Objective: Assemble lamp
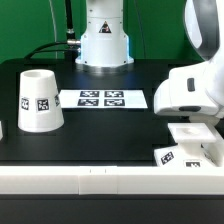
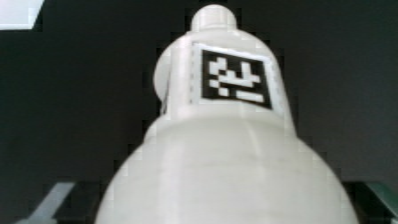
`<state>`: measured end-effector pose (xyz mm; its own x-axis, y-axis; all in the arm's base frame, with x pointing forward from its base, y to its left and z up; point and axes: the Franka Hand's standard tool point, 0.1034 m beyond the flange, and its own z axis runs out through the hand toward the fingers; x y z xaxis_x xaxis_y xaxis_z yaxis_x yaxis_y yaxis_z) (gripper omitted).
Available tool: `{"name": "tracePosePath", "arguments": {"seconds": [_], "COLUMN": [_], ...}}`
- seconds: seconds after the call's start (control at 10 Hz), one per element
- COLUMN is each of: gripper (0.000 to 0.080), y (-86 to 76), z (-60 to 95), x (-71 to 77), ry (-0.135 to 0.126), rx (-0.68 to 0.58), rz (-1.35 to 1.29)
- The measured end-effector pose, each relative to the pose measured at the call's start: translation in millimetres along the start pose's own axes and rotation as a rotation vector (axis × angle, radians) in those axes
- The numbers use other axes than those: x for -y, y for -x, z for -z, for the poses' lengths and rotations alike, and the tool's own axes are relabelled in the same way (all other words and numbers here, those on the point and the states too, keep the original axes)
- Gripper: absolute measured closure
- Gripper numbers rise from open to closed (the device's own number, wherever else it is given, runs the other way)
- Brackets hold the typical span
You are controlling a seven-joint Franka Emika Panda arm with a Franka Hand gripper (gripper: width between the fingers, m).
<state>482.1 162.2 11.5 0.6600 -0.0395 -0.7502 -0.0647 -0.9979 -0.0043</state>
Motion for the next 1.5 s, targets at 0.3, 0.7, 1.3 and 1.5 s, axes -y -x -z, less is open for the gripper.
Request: {"name": "tracePosePath", "arguments": {"seconds": [0.3,0.7,1.3,1.5], "gripper": [0.0224,0.0222,0.0222,0.0222], "y": [-0.3,19.8,5.4,7.0], "z": [9.9,79.7,112.2,116.6], "x": [-9.0,-56.9,-58.5,-60.9], "ry": [-0.005,-0.009,-0.011,-0.016], "rx": [-0.015,-0.048,-0.28,-0.441], "rz": [0.03,0.149,0.152,0.149]}}
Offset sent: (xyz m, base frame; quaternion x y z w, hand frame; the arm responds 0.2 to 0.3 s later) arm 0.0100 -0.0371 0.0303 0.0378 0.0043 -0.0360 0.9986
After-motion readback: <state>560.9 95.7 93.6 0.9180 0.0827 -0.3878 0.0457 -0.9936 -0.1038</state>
